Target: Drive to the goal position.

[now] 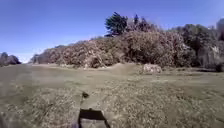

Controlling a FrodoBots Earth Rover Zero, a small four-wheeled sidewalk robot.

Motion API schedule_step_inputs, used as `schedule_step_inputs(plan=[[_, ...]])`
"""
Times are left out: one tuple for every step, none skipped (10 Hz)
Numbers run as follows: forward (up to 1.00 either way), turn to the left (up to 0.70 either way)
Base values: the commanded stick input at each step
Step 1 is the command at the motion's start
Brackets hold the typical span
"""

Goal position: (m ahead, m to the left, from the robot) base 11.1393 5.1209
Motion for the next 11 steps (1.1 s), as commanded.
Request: schedule_step_inputs(plan=[[0.70,0.00],[0.04,0.00],[0.04,0.00],[0.04,0.00],[0.04,0.00],[0.04,0.00],[0.04,0.00],[0.04,0.00],[0.04,0.00],[0.04,0.00],[0.04,0.00]])
